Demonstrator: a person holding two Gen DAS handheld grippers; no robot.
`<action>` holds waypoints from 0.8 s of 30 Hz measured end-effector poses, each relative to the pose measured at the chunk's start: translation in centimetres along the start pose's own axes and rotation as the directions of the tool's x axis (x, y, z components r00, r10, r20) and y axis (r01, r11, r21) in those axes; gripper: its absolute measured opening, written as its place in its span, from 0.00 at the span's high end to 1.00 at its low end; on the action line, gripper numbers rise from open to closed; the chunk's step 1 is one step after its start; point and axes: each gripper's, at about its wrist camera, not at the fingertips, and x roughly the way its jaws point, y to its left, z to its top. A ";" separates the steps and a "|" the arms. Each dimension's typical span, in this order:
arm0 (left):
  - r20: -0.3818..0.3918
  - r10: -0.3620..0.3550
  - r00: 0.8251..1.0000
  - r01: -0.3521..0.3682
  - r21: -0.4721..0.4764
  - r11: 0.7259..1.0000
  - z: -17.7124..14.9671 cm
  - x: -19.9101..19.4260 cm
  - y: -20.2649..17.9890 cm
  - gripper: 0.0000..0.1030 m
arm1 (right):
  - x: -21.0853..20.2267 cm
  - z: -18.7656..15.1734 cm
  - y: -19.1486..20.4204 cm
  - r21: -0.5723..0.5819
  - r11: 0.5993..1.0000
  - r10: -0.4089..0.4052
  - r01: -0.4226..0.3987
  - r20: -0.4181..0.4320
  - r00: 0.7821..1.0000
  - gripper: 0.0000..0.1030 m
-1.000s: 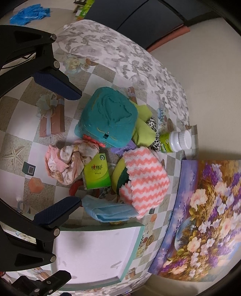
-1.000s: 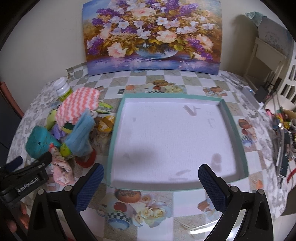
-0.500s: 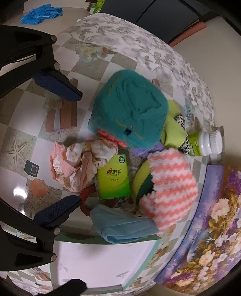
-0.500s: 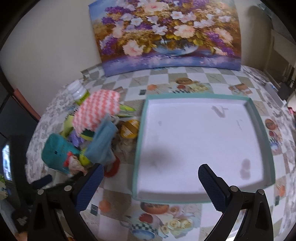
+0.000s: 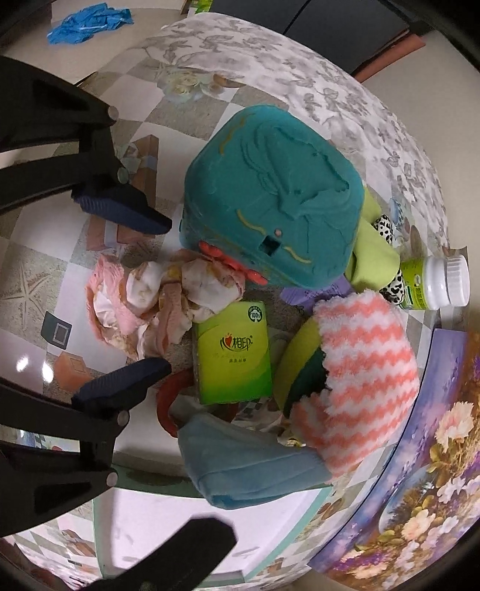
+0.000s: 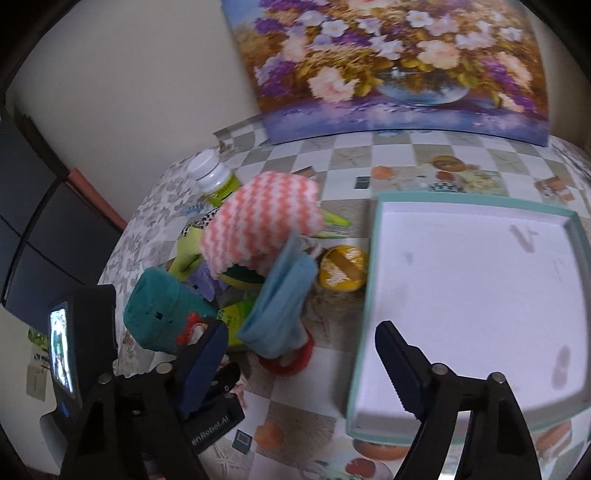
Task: Organize soft objects
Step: 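Grasp the pink floral cloth with the left gripper while the right gripper grasps the blue mask, then carry the floral cloth and blue mask into the white tray and release both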
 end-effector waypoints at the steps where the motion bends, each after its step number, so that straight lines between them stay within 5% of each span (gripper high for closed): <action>1: -0.001 -0.003 1.000 0.003 -0.003 1.000 0.0 0.0 0.0 0.35 | 0.3 0.1 0.2 -0.001 1.000 0.009 -0.009 -0.004 1.000 0.25; 14: -0.048 -0.030 0.998 0.030 0.002 1.000 0.4 1.6 0.0 0.41 | 4.8 -0.5 0.3 0.025 1.000 0.018 -0.016 -0.104 0.994 0.68; 24: -0.060 -0.064 0.996 0.066 0.018 0.998 0.1 2.0 0.2 0.59 | 3.7 -0.3 0.1 0.039 0.998 0.042 -0.039 -0.081 0.996 0.87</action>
